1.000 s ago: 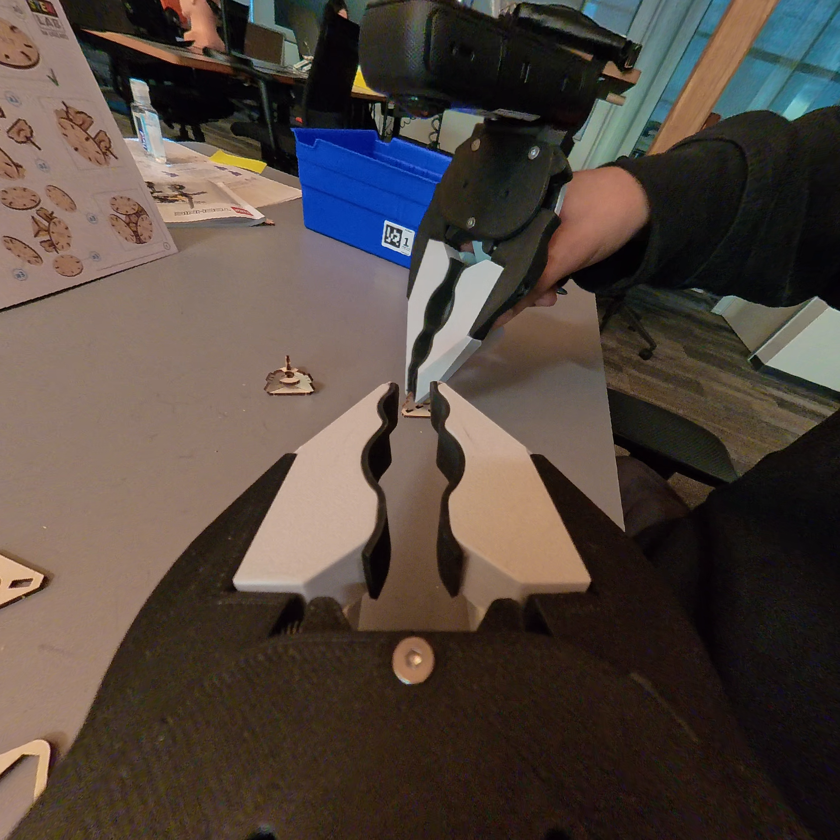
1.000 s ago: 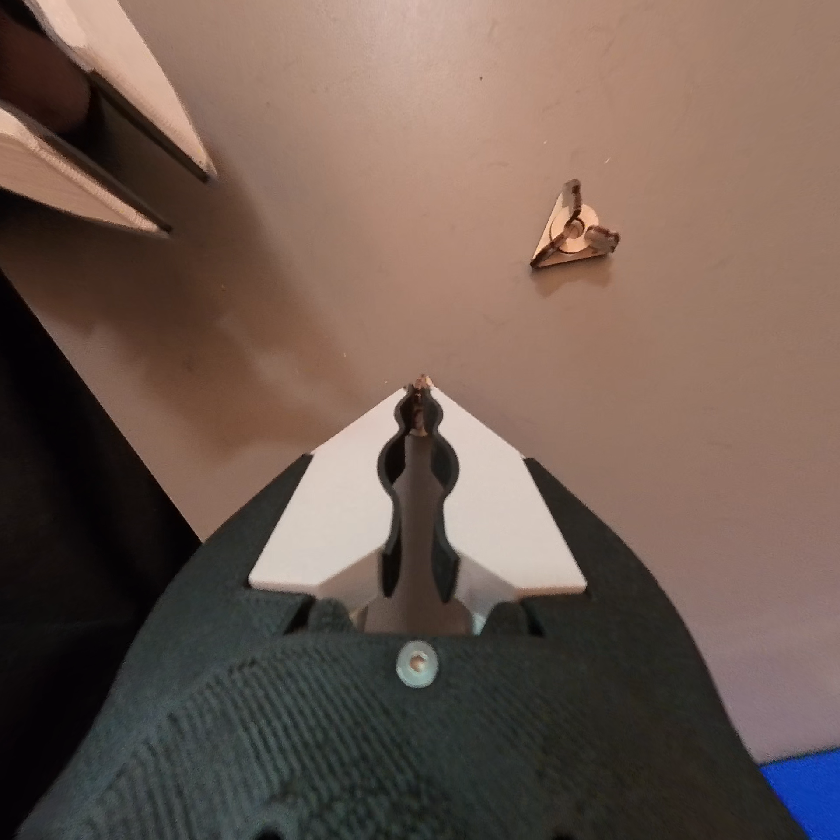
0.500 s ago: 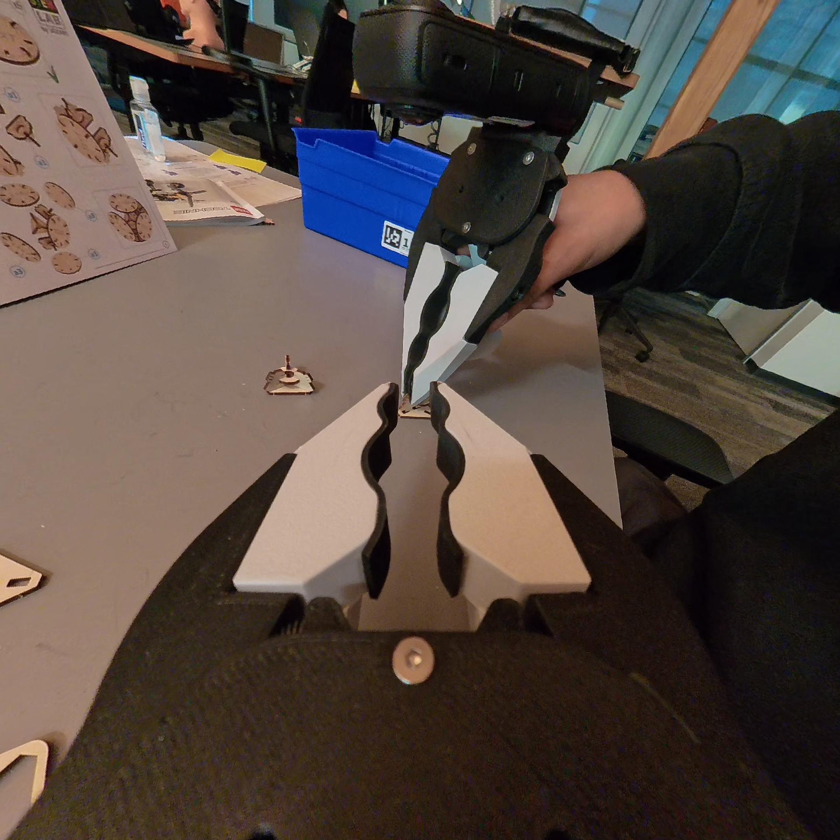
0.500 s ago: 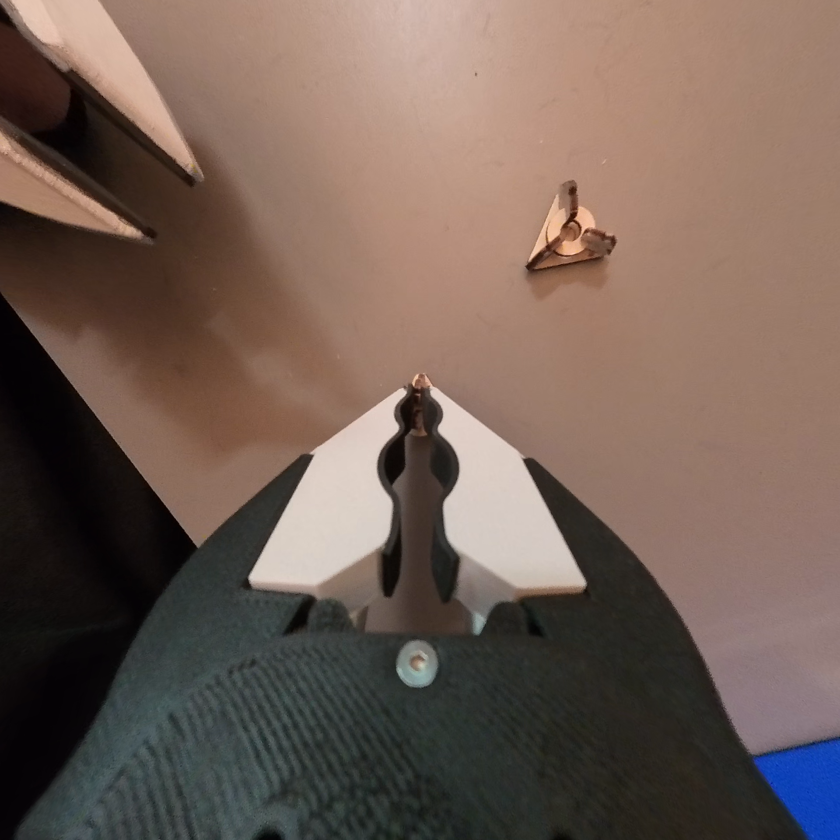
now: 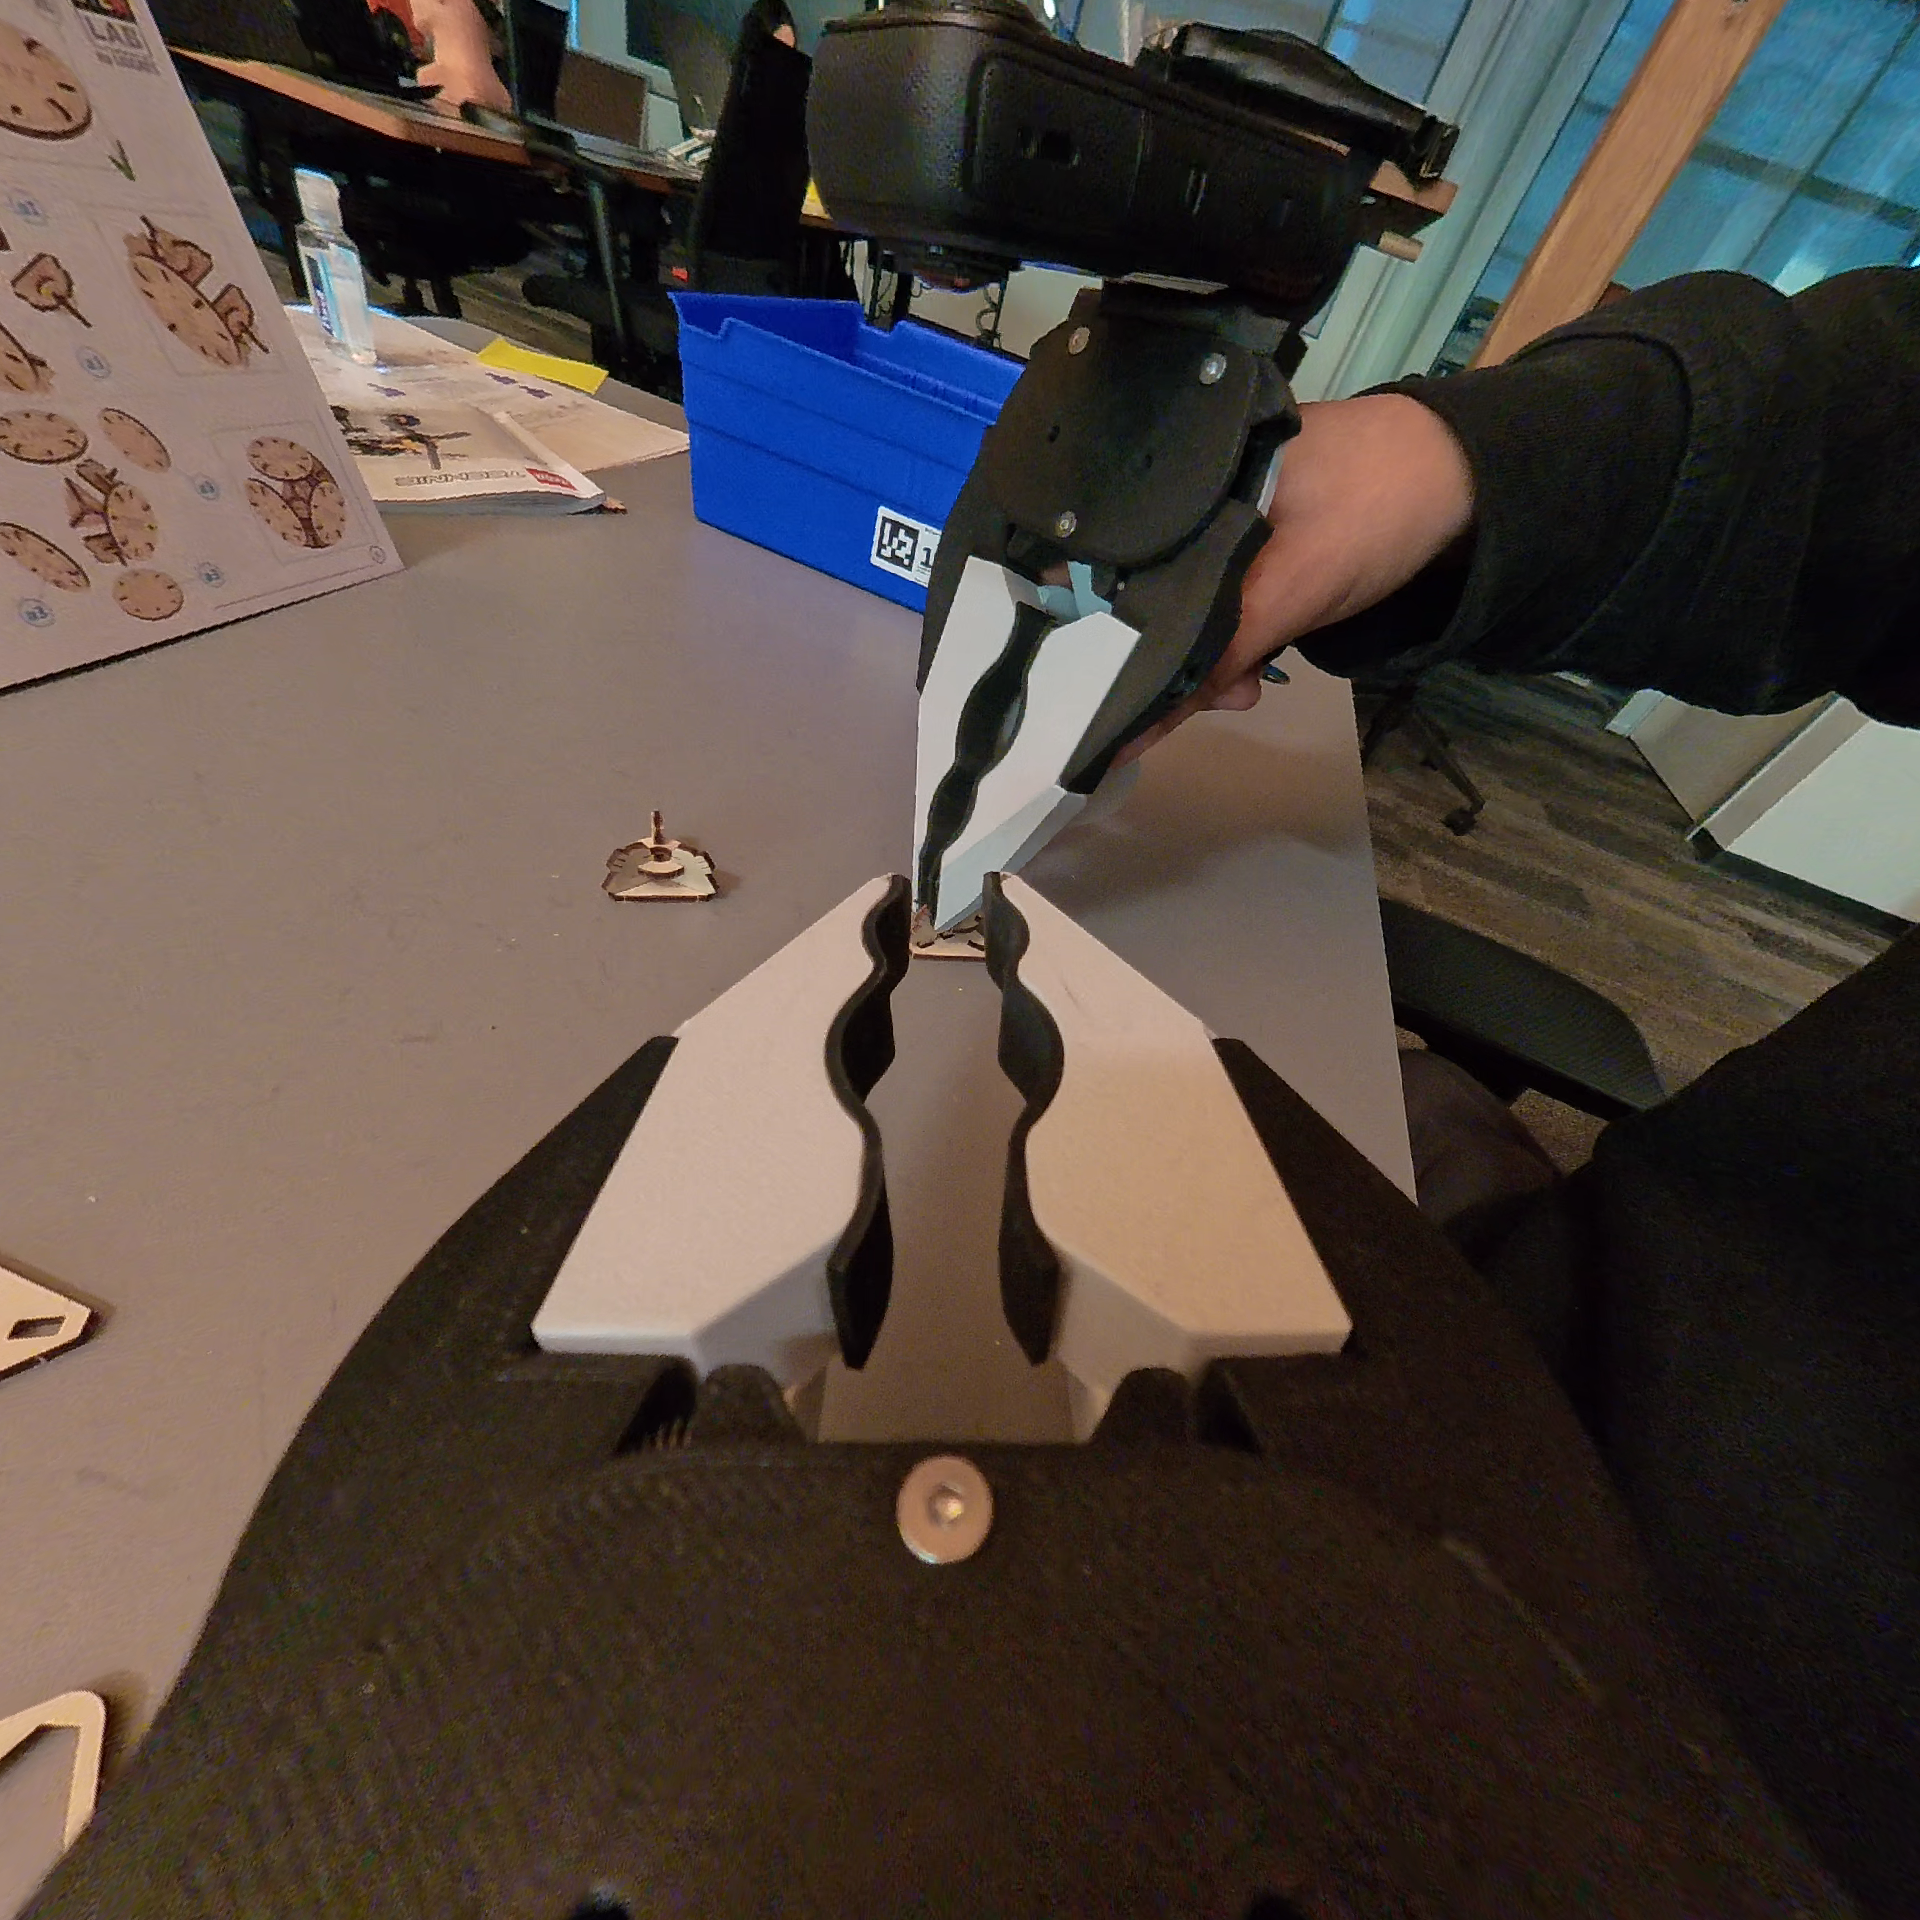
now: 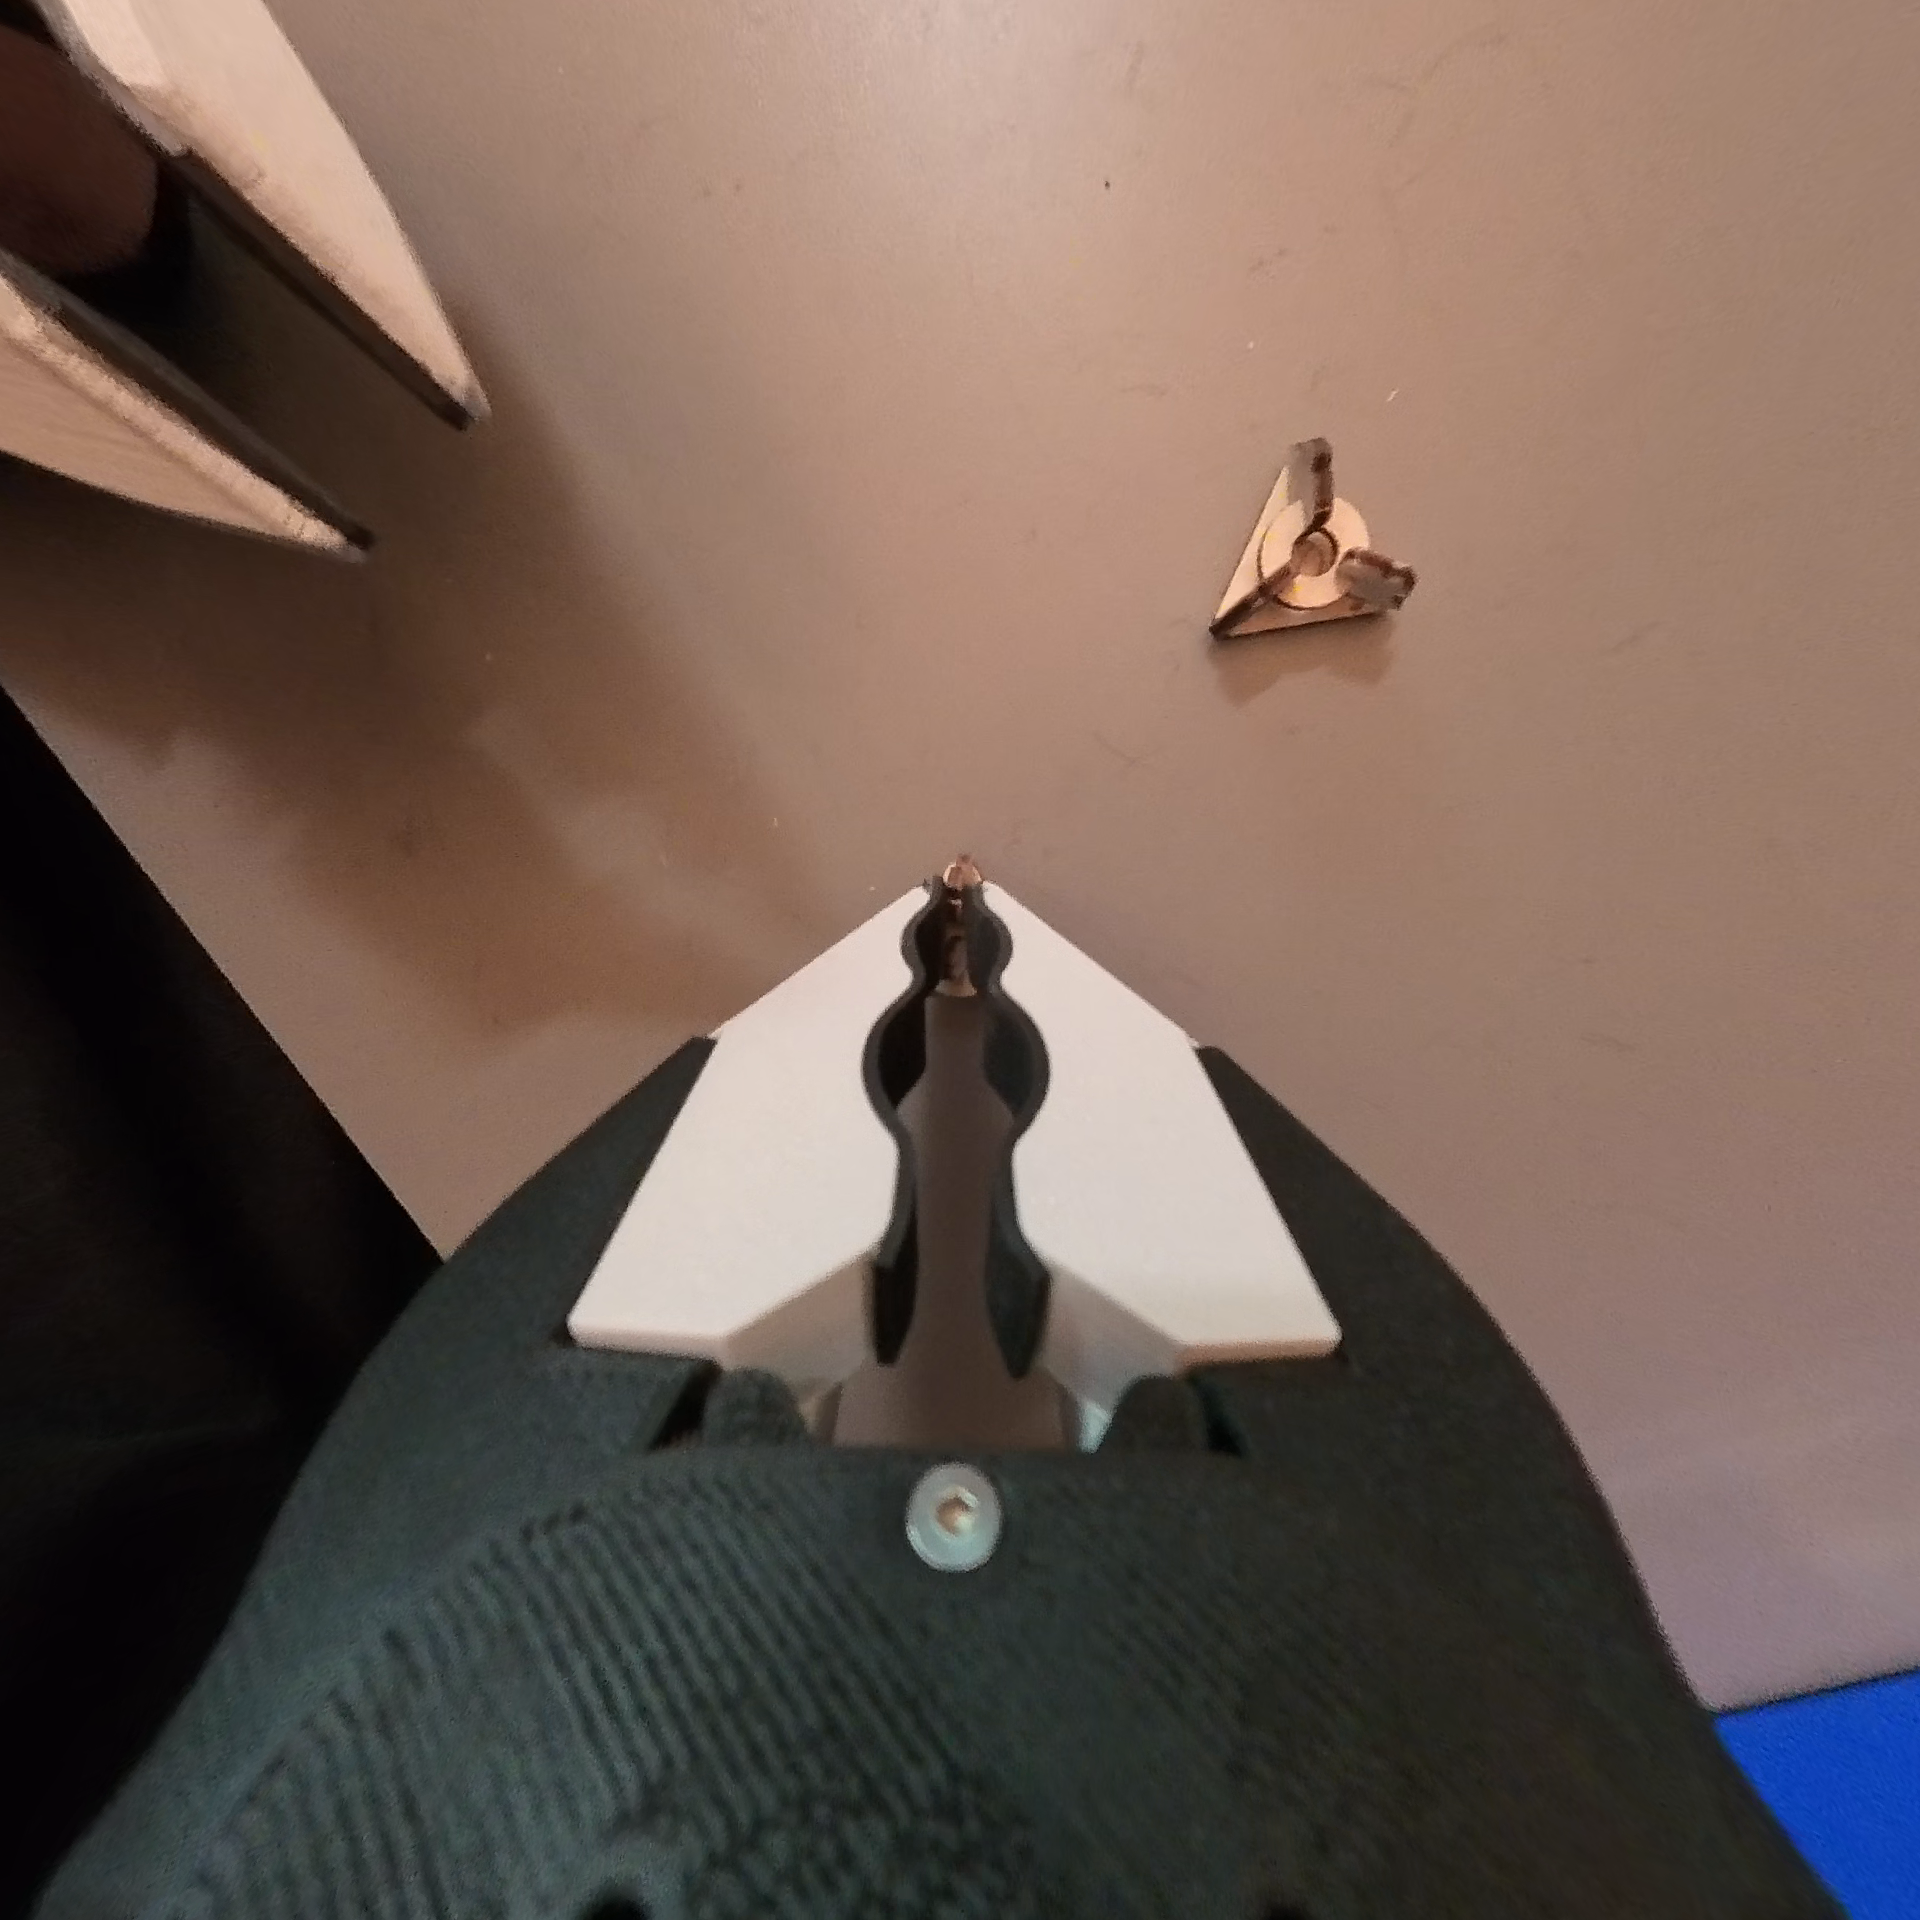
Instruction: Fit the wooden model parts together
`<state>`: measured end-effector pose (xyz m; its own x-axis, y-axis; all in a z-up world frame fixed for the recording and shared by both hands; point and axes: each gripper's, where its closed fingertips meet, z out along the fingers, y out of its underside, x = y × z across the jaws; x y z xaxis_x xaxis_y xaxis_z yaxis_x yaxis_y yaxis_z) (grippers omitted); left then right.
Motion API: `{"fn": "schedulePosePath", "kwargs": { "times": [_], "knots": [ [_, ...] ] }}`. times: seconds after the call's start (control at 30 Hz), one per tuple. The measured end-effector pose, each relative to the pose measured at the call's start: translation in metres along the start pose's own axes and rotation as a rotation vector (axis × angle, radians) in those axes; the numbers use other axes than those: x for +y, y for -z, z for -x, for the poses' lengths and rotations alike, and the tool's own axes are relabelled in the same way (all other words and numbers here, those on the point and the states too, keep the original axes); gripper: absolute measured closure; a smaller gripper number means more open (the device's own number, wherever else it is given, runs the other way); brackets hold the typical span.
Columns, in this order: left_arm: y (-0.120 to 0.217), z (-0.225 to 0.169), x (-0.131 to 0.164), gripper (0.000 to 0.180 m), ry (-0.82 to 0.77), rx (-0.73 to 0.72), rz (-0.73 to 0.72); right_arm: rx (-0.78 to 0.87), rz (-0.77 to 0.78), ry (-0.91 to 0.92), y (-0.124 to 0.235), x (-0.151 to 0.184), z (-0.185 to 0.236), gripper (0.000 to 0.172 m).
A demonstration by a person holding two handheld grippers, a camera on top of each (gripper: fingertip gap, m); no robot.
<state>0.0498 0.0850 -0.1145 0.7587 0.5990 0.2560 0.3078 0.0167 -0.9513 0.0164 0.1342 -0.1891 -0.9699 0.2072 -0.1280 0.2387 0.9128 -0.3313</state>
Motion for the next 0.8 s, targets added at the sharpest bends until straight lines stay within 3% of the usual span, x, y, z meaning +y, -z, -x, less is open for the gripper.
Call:
{"fn": "schedulePosePath", "kwargs": {
  "times": [0.8],
  "knots": [
    [0.0002,0.0003,0.0000,0.169,0.014,0.006,0.000,0.006,0.031,0.060,-0.0008,-0.0001,0.0049,0.170]
  ]
}}
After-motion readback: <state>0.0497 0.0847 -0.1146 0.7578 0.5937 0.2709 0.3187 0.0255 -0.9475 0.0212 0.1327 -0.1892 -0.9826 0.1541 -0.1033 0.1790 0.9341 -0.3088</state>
